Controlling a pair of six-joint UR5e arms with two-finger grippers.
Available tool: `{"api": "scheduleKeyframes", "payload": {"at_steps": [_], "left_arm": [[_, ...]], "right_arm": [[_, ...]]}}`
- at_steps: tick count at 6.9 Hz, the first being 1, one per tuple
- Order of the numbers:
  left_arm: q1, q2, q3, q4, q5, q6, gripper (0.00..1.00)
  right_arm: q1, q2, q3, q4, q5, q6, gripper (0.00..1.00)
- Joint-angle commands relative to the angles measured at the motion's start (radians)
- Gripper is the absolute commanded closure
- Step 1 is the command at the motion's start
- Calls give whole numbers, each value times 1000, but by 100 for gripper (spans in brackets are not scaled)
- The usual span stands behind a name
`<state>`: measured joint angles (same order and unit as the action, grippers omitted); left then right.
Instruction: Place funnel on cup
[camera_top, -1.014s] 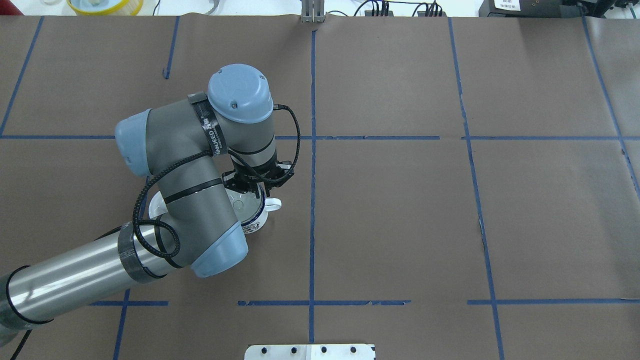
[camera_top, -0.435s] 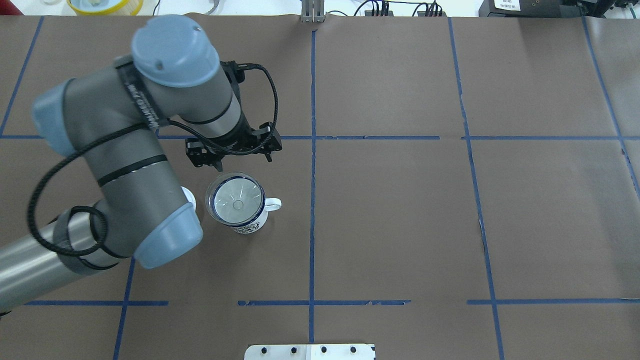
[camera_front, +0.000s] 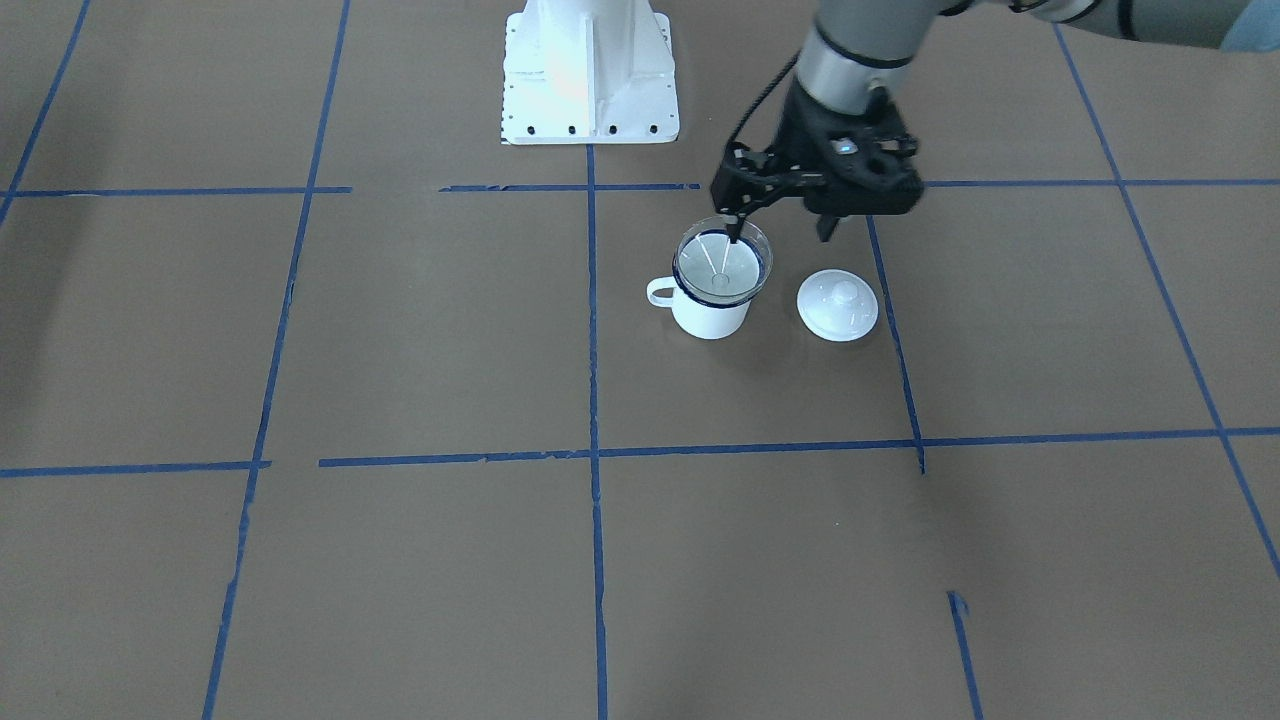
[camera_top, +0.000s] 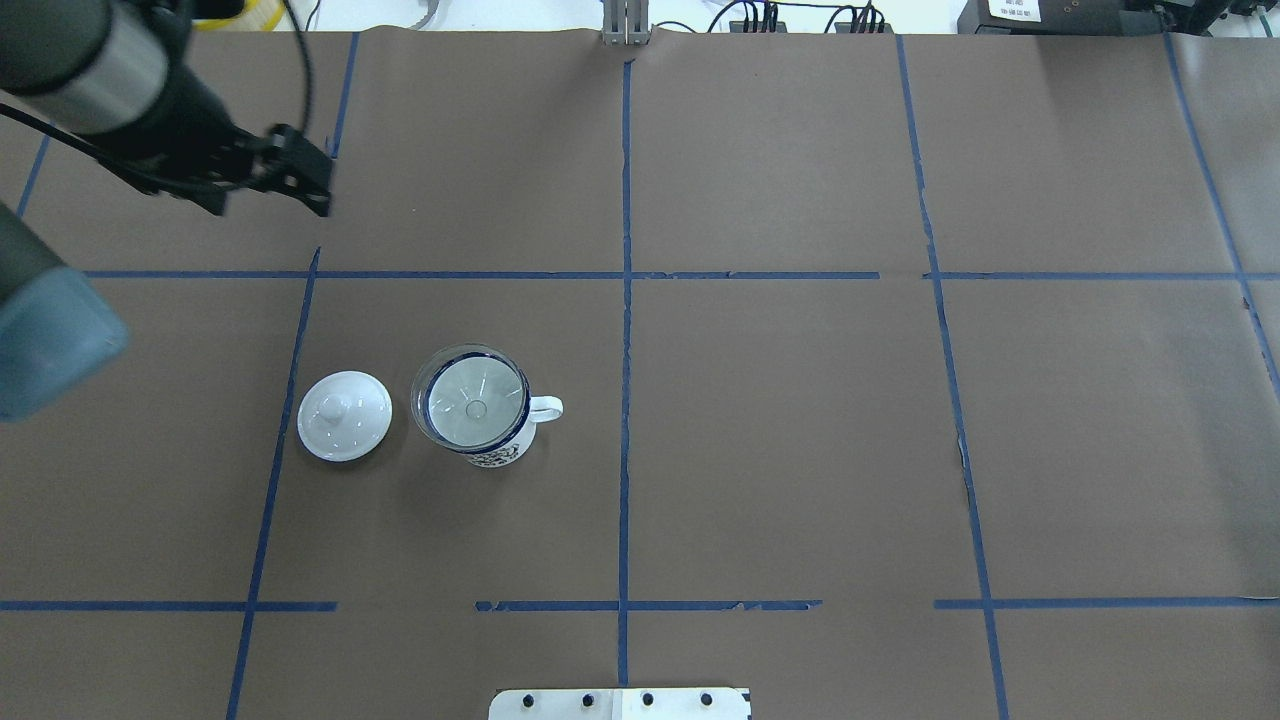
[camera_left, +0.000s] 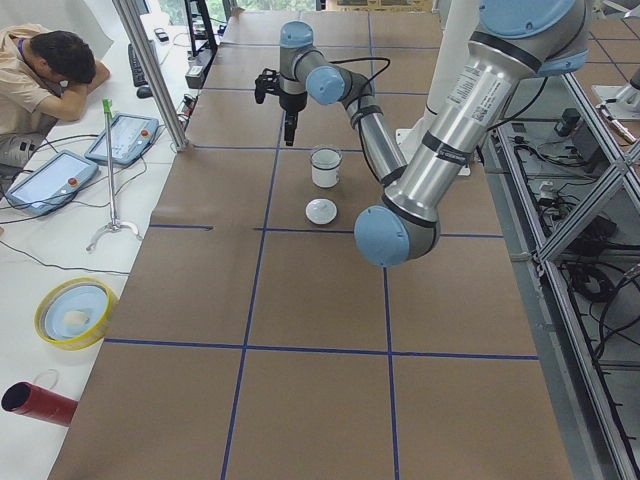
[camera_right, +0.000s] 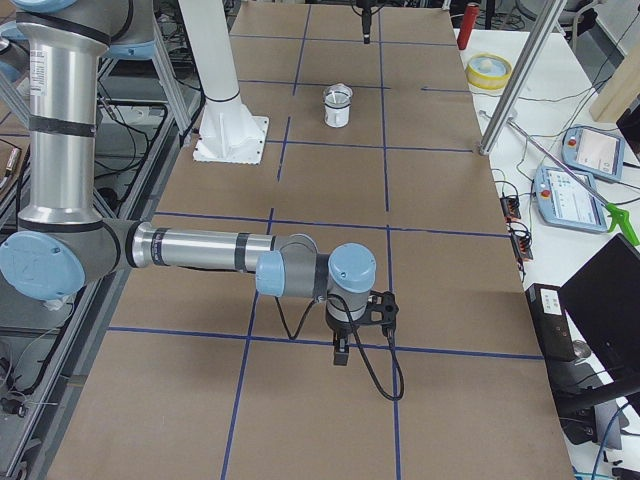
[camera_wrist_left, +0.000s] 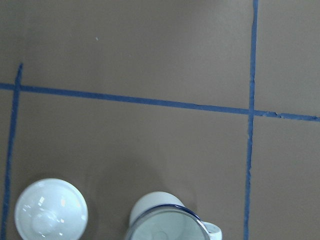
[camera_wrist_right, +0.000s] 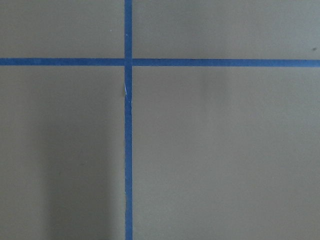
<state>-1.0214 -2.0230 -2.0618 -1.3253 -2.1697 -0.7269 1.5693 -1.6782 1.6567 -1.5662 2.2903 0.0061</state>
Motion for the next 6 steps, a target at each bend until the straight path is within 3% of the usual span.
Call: {"api": "scheduleKeyframes", "payload": {"at_steps": [1, 3, 4, 6], "left_arm": [[-229, 213, 35, -3, -39, 526, 0], [-488, 369, 202, -30, -42, 1070, 0], [-562, 426, 288, -52, -68, 1110, 0], [-586, 535, 383, -55, -303, 1113, 0]], "right_arm": [[0, 0, -2, 0, 0, 0, 0], [0, 0, -2, 0, 0, 0, 0], [0, 0, 0, 0, 0, 0, 0], [0, 0, 0, 0, 0, 0, 0]]}}
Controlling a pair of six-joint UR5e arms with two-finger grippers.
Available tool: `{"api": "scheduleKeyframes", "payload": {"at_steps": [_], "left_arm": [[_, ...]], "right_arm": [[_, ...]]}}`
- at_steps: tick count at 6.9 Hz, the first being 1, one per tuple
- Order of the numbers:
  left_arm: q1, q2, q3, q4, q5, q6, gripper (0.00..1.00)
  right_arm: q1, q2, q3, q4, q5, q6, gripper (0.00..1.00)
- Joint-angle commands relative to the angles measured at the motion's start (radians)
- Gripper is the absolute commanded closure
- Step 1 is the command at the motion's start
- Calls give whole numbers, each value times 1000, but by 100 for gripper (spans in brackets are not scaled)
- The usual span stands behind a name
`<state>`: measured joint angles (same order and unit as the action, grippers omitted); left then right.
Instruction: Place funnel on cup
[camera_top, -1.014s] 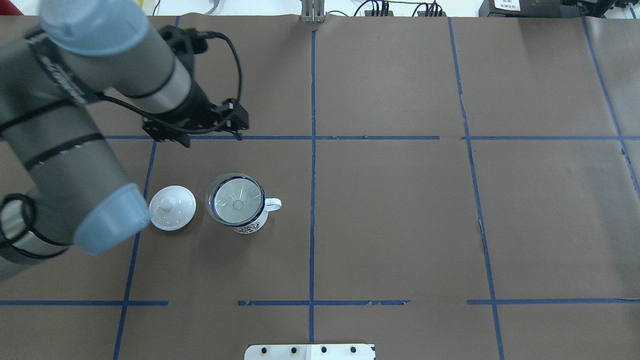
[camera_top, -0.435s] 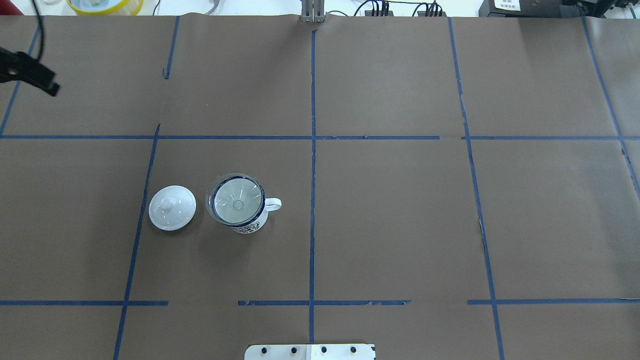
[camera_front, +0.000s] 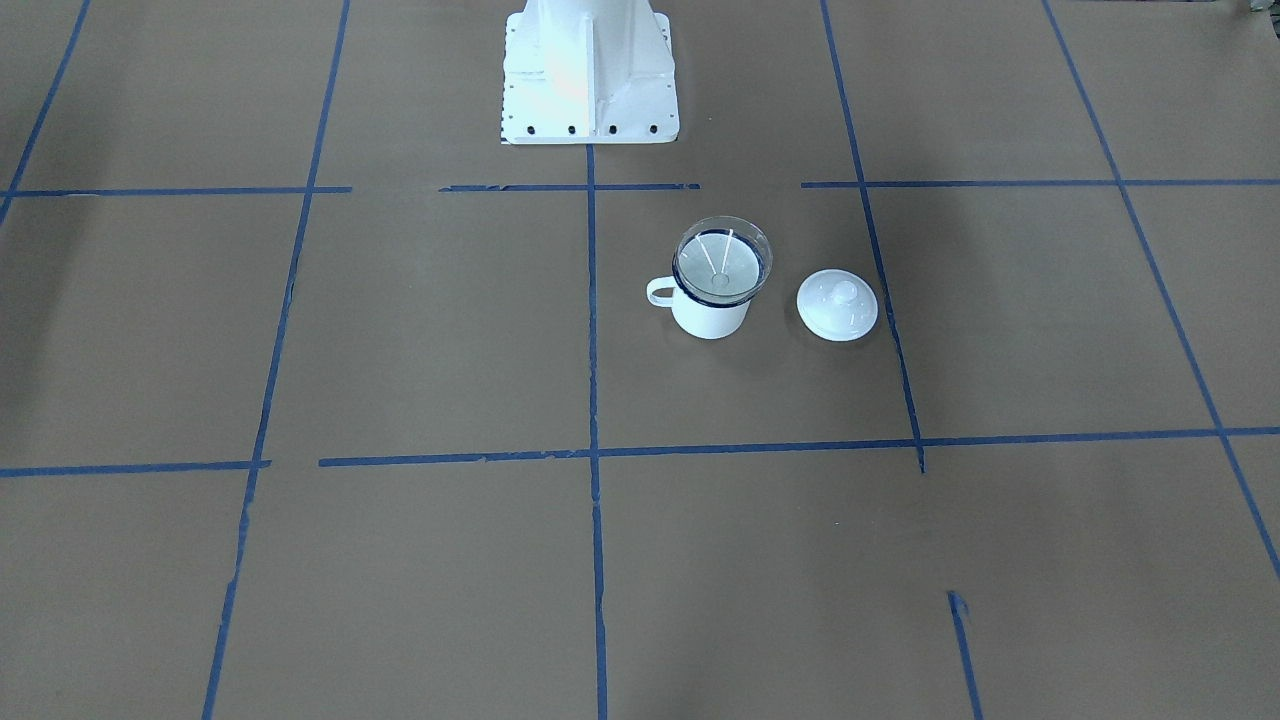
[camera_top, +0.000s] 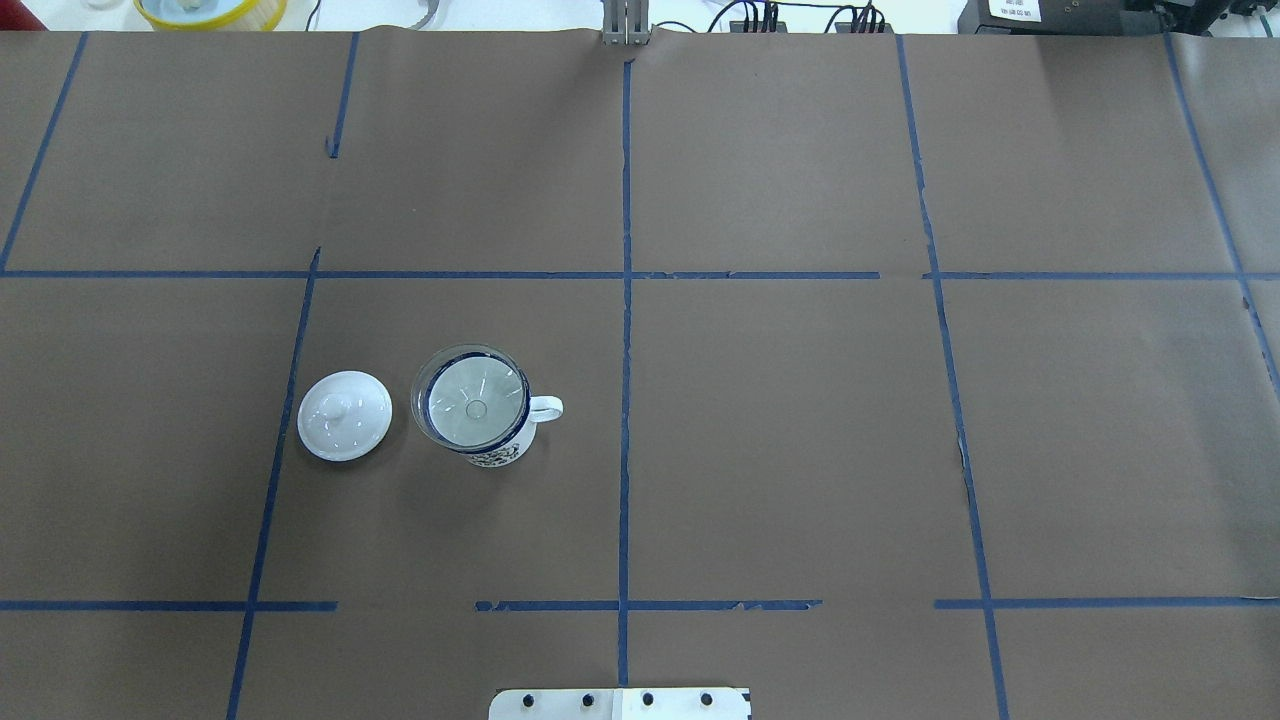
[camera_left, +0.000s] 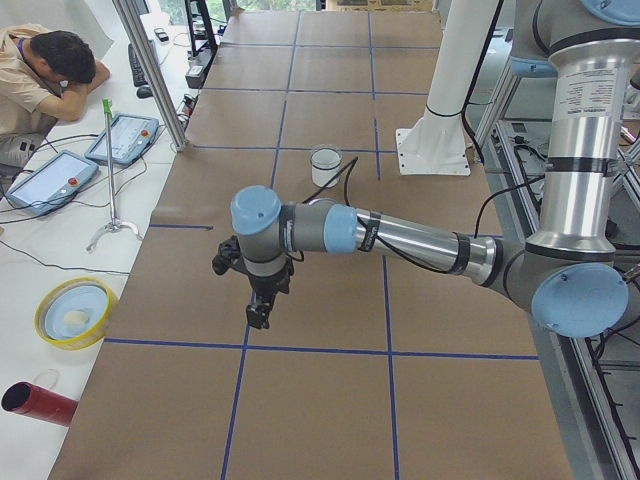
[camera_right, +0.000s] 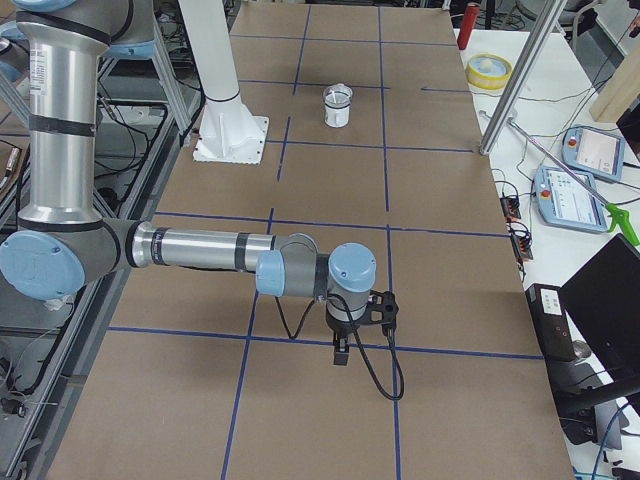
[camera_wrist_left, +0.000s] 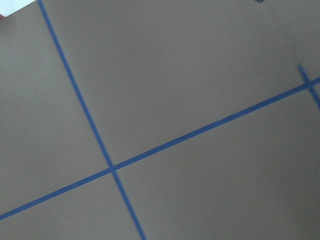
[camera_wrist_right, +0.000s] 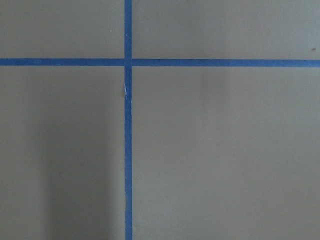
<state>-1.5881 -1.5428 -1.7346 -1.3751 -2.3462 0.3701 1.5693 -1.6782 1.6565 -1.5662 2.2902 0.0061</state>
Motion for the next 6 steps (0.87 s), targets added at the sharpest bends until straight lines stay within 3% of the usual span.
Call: {"api": "scheduleKeyframes", "payload": {"at_steps": [1, 4, 6], "left_arm": [[-19, 59, 50, -24, -131, 16, 0], [-41, 55, 63, -21, -107, 10, 0], [-73, 41, 46, -22, -15, -121, 0]], "right_arm": [[0, 0, 0, 0, 0, 0, 0], [0, 0, 0, 0, 0, 0, 0], [0, 0, 0, 0, 0, 0, 0]]}}
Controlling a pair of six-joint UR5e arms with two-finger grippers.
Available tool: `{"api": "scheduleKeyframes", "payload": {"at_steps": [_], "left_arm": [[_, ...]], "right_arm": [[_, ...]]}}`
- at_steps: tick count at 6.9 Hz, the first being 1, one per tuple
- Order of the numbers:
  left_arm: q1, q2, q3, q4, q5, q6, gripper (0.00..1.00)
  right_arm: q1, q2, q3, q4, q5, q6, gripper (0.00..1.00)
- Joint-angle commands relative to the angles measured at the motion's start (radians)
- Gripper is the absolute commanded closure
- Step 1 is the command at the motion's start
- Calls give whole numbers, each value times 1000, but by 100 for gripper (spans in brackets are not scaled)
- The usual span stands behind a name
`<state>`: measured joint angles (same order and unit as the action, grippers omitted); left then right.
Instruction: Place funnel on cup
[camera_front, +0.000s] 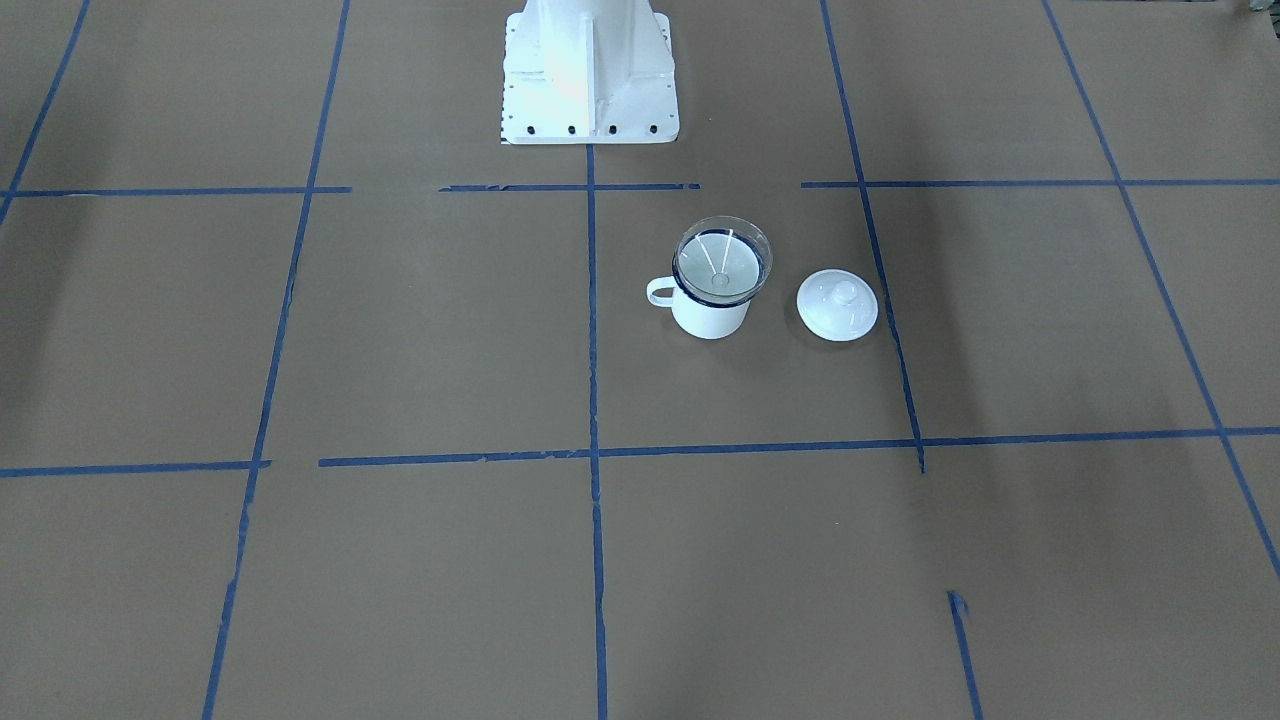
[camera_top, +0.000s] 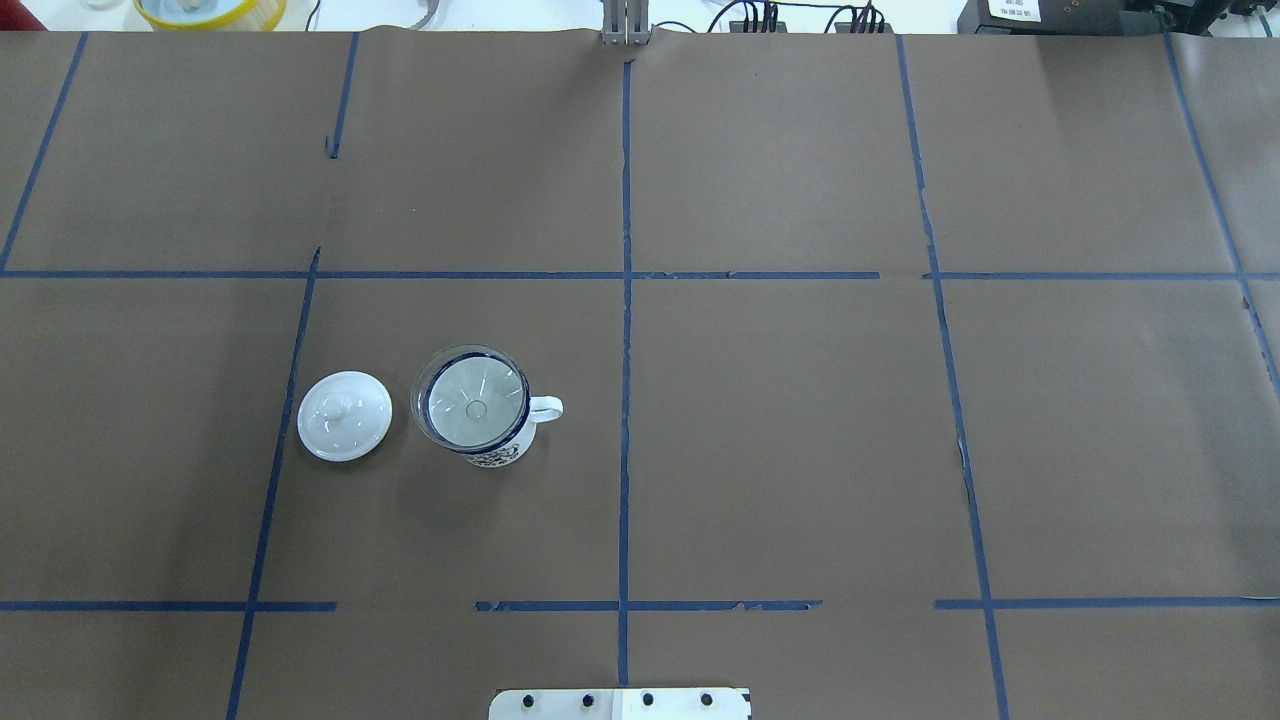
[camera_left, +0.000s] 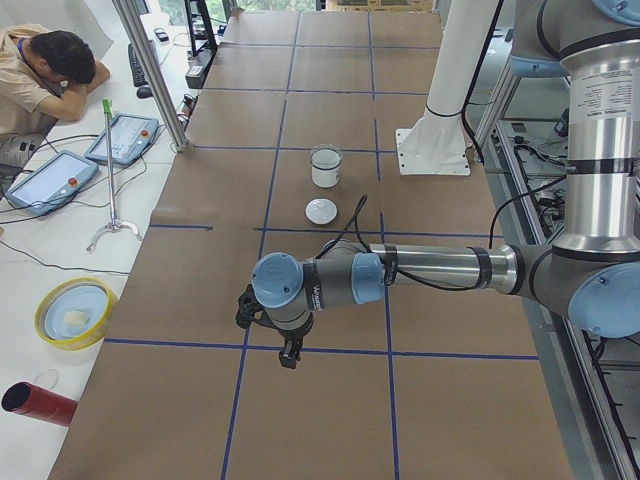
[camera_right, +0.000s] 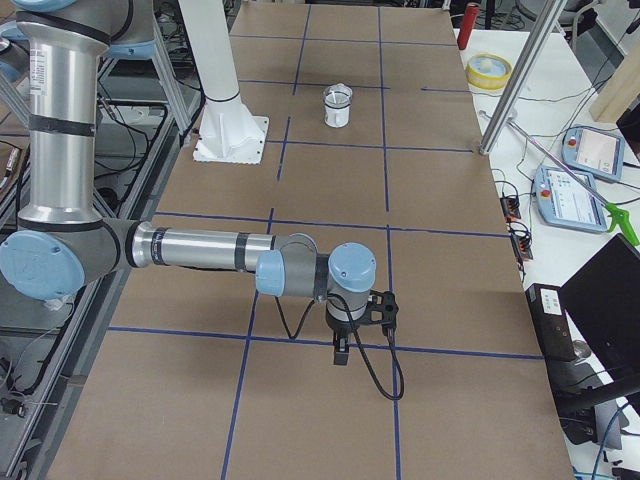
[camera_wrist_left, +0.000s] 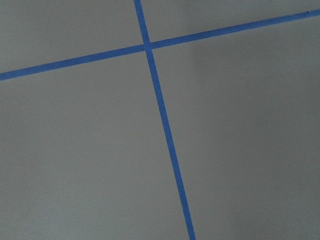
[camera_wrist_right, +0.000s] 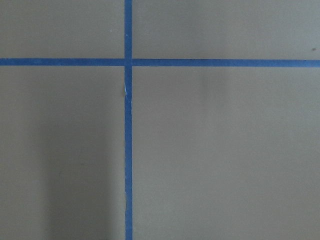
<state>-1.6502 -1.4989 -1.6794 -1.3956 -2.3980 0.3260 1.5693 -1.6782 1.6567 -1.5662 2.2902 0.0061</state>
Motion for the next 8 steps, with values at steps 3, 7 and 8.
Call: {"api": "scheduleKeyframes", "payload": {"at_steps": [3, 7, 8], "left_arm": [[-11, -7, -32, -5, 48, -79, 0], [-14, 8, -66, -2, 51, -79, 0], [-14, 8, -57, -2, 51, -81, 0]], "right_arm": [[0, 0, 0, 0, 0, 0, 0], [0, 0, 0, 0, 0, 0, 0], [0, 0, 0, 0, 0, 0, 0]]}}
